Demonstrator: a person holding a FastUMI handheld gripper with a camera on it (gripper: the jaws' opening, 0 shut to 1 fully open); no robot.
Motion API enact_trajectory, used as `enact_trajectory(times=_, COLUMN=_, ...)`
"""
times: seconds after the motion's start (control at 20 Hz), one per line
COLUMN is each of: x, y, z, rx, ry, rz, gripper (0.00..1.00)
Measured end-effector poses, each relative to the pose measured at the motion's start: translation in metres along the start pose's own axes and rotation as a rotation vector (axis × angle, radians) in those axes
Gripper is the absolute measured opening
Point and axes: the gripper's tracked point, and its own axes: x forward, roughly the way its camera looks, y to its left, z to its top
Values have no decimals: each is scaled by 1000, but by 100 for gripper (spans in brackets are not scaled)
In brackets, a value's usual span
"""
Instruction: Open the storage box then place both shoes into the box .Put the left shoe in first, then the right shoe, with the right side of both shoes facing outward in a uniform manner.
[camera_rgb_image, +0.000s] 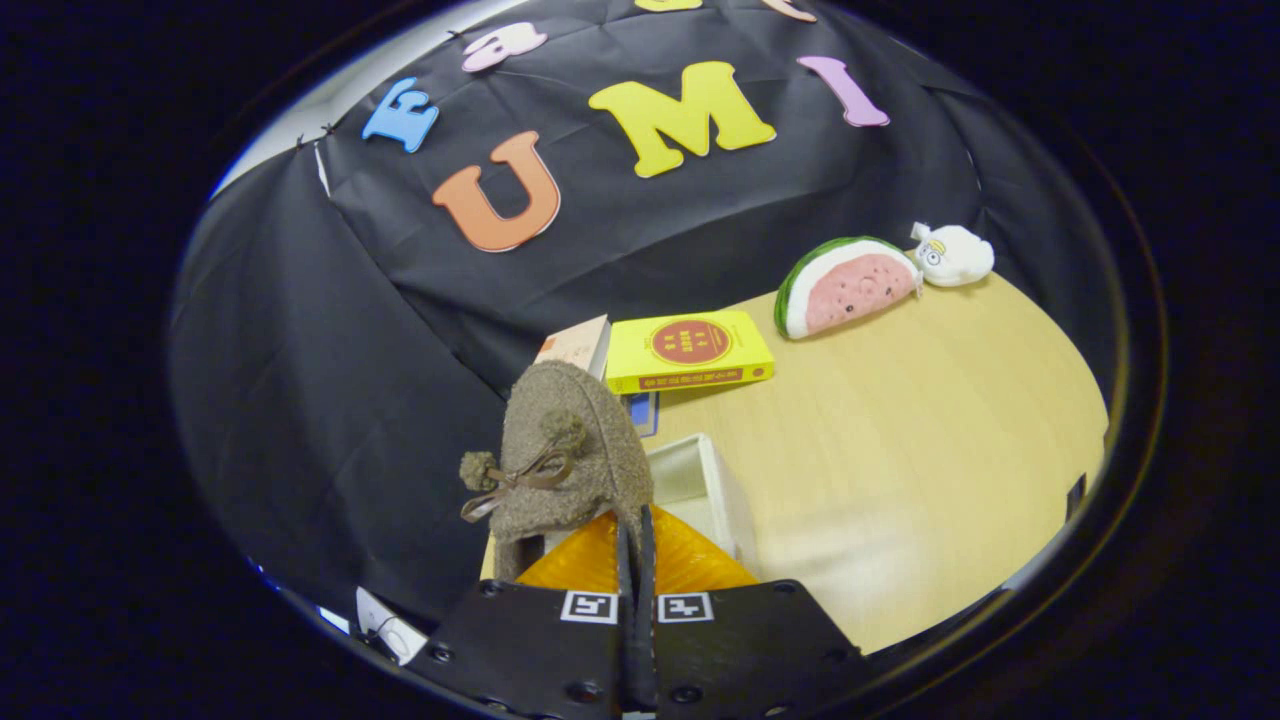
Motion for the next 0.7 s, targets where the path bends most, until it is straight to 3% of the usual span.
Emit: enact_trajectory(times=0.7, x=47, y=-36, z=-68, rx=57, ry=21, rz=-109, gripper=0)
